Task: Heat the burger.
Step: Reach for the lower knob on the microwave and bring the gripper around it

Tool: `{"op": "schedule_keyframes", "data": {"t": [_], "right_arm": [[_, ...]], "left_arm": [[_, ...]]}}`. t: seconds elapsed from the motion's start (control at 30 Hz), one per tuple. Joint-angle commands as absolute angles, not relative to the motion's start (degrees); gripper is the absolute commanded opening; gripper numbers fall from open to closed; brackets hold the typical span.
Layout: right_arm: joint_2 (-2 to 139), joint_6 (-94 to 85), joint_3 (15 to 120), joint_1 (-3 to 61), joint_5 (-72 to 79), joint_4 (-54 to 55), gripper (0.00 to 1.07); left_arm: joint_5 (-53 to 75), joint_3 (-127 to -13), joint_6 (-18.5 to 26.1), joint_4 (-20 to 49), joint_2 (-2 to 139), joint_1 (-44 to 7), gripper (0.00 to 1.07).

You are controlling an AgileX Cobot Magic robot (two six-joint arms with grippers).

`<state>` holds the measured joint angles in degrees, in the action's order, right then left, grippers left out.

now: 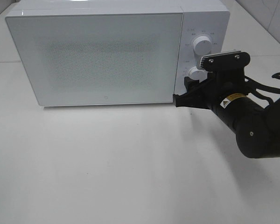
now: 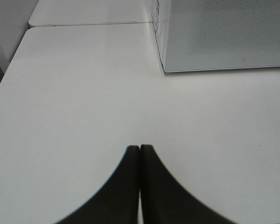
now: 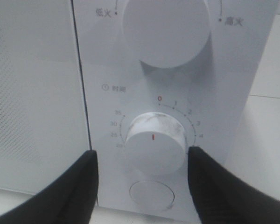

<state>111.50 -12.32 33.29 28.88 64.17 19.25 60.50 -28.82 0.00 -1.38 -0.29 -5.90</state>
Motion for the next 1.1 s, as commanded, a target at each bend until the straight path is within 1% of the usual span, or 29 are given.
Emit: {"op": "schedule_keyframes", "data": {"t": [0.03, 1.1], "right_arm": [[111.6, -12.3, 34.3, 29.2, 64.9, 19.0, 0.55], [113.1, -13.6, 37.7, 29.2, 64.2, 22.4, 0.55]], "left_arm": [[59.5, -28.6, 0.0, -1.1, -1.4, -6.0, 0.00], [59.5, -28.6, 0.0, -1.1, -1.4, -6.0, 0.00]]}}
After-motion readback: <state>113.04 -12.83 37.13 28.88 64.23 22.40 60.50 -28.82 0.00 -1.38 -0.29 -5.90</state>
